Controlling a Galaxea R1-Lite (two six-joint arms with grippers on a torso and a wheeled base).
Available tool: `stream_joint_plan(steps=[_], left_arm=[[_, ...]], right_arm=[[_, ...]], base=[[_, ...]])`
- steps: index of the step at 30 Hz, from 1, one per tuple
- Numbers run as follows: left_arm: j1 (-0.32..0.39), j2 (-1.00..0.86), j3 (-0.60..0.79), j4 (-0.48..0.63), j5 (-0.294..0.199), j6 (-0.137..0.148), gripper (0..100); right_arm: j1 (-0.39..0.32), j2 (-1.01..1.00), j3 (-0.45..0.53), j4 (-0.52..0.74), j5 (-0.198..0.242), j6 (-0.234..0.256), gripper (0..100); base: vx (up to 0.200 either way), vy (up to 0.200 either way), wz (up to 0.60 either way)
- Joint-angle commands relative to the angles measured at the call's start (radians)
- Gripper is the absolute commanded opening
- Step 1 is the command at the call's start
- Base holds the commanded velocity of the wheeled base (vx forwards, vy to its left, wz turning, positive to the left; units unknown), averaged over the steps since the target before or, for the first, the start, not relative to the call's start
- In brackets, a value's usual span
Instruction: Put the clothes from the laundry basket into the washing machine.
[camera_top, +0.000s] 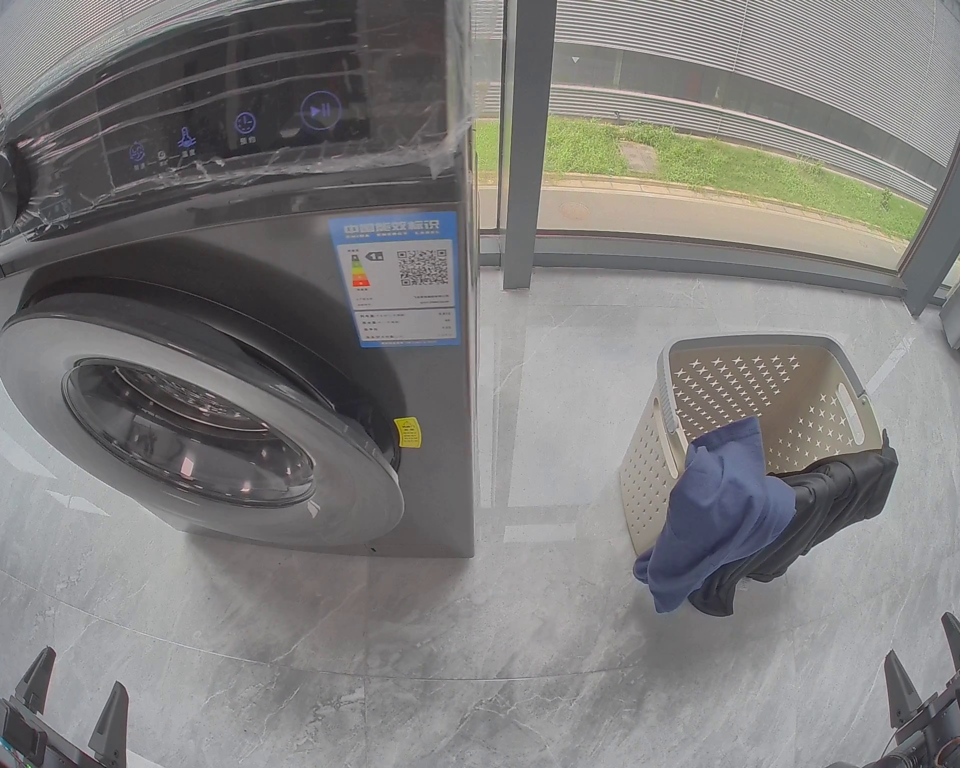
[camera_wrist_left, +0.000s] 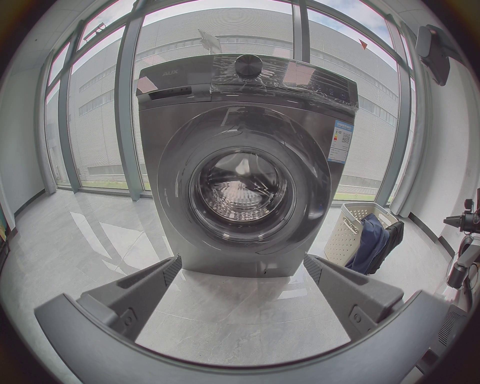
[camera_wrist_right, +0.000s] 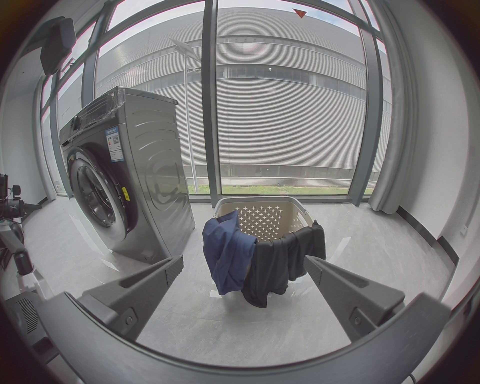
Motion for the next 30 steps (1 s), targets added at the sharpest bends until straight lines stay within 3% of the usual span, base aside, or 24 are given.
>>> stream_joint_plan(steps=[1,7,19,30], left_arm=[[0.0,-0.018,0.016,-0.001,0.0,0.0,100],[0.0,-0.018,0.016,-0.001,0.0,0.0,100],[0.0,-0.018,0.016,-0.001,0.0,0.0,100],[0.0,-0.018,0.016,-0.001,0.0,0.0,100]], right_arm=[[0.0,-0.016,0.018,0.0,0.0,0.0,100],[0.0,-0.016,0.018,0.0,0.0,0.0,100],[0.0,-0.016,0.018,0.0,0.0,0.0,100],[0.0,-0.016,0.018,0.0,0.0,0.0,100]], base=[[0.0,0.2,0.0],[0.0,0.2,0.0],[0.0,0.0,0.0],[0.0,0.2,0.0]])
